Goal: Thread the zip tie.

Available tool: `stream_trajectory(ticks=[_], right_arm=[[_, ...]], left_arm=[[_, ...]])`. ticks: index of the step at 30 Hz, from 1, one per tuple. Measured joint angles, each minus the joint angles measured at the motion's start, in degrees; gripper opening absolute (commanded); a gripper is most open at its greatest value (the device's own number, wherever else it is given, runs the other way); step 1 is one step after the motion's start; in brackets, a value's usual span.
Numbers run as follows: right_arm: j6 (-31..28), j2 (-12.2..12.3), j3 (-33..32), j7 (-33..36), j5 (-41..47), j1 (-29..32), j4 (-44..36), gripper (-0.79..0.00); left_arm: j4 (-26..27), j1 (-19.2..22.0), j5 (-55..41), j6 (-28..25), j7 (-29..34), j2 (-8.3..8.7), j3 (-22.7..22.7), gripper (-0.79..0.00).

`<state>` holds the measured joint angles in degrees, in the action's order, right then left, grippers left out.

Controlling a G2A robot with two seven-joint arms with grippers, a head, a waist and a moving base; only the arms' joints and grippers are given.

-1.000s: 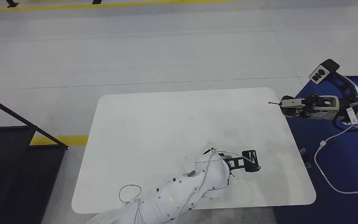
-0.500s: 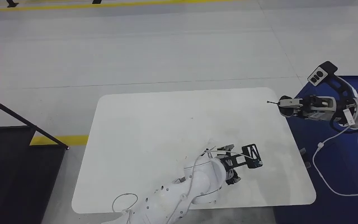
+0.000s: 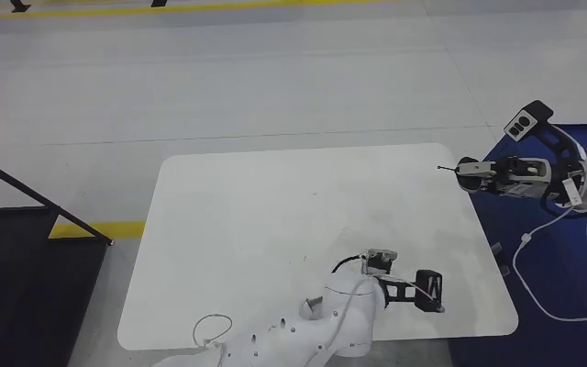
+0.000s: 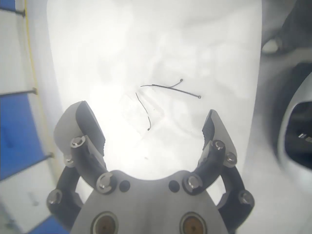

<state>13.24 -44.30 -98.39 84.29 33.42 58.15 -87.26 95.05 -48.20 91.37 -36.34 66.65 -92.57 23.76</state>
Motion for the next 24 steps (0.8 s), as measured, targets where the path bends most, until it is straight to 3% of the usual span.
stream_trajectory(ticks=[3,5,13,18,20,24], right_arm=[[0.0,0.0,0.0,0.0,0.0,0.0,0.0,-0.785],[0.0,0.0,0.0,0.0,0.0,0.0,0.0,-0.785],[0.6,0.4,-2.2,-2.5,1.3,0.7,2.5,-0.785],[0.6,0.6,-2.4,-1.8,1.5,0.5,2.8,-0.785],[0.5,0.6,-2.4,-1.8,1.5,0.5,2.8,-0.785],[0.5,0.6,-2.4,-1.8,1.5,0.5,2.8,-0.785]], left_arm=[[-5.9,4.4,0.4,-6.7,-4.4,-0.90,-3.6,0.000],[-10.3,5.6,0.0,-7.4,-6.2,-1.00,-3.6,0.000],[-9.0,5.7,1.8,-7.7,-6.4,-1.07,-5.2,0.000],[-13.1,12.7,8.6,-18.1,-16.8,-3.11,-13.7,0.000],[-14.7,15.1,8.3,-21.6,-21.2,-4.22,-13.8,0.000],[-14.9,15.3,7.8,-21.5,-20.7,-4.34,-13.2,0.000]])
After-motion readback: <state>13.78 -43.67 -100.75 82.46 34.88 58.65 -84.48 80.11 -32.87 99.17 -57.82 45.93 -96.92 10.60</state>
